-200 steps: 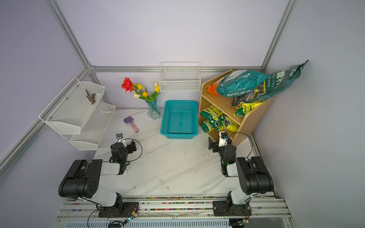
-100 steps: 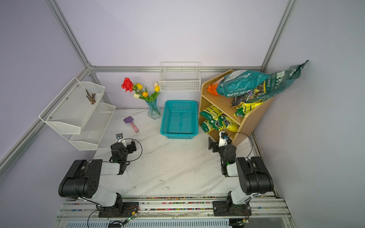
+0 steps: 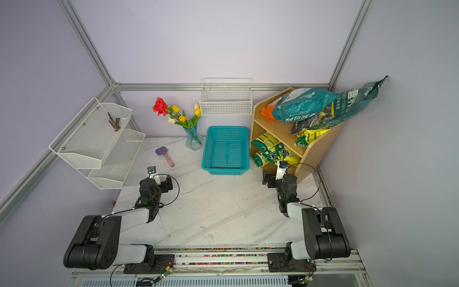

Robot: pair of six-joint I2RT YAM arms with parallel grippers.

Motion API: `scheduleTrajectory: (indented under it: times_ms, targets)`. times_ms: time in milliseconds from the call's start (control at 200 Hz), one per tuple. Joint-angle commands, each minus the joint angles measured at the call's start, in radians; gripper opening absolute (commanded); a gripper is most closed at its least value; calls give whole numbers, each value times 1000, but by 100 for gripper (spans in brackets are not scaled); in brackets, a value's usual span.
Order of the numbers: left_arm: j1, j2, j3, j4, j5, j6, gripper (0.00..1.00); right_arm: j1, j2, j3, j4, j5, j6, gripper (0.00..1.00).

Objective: Take down the fertilizer bag from the shelf
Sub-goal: Adjust the storage box at the center of the board.

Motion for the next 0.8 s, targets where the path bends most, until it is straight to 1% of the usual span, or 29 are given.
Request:
scheduleTrajectory:
  times_ms: [0, 45, 80, 160, 250, 350, 415, 455, 505, 525, 575, 605, 630, 660, 675, 690, 715, 745, 770, 795]
  targets:
    - [-23, -84, 110, -198, -20, -30, 100, -22, -75, 157, -373, 28, 29, 100]
    - [-35, -108, 118, -222, -17, -30, 100, -16, -115, 146, -381, -24, 42, 100]
    - [-41, -118, 126, -243, -13, -31, 100, -9, -164, 127, -377, -35, 64, 100]
    - [-44, -124, 158, -312, 6, -42, 100, 50, -273, 103, -416, 14, 100, 100]
    - [-44, -108, 199, -389, 12, -42, 100, 177, -346, 150, -547, 91, 110, 100]
    - [-43, -81, 262, -481, -5, -76, 100, 361, -349, 234, -668, 200, 134, 100]
    - [-43, -62, 310, -555, -41, -116, 100, 468, -306, 308, -716, 270, 158, 100]
    - [-43, -49, 338, -597, -51, -122, 100, 511, -270, 353, -721, 281, 183, 100]
    - [-43, -33, 365, -637, -51, -122, 100, 523, -223, 392, -671, 225, 252, 100]
    - [-43, -27, 374, -647, -52, -122, 100, 522, -204, 397, -630, 209, 306, 100]
    - [-43, -16, 396, -665, -46, -122, 100, 518, -160, 401, -522, 168, 502, 100]
    - [-43, -14, 408, -670, -42, -122, 100, 510, -135, 402, -459, 116, 559, 100]
    - [-41, -13, 417, -678, -38, -123, 100, 502, -112, 397, -374, 56, 560, 100]
    - [-38, -14, 426, -685, -28, -127, 100, 484, -70, 403, -262, -69, 553, 100]
    - [-35, -16, 429, -688, -25, -131, 100, 476, -44, 419, -235, -120, 563, 100]
    - [-31, -17, 433, -694, -21, -137, 100, 472, -17, 449, -231, -160, 568, 97]
    - [-25, -24, 437, -699, -14, -145, 100, 470, 35, 512, -267, -213, 553, 89]
    - [-19, -30, 439, -701, -5, -154, 100, 484, 91, 608, -353, -243, 512, 82]
    - [-13, -39, 439, -701, 1, -161, 100, 504, 120, 685, -432, -223, 464, 81]
    - [-10, -47, 439, -700, 6, -166, 100, 532, 190, 759, -524, -190, 412, 81]
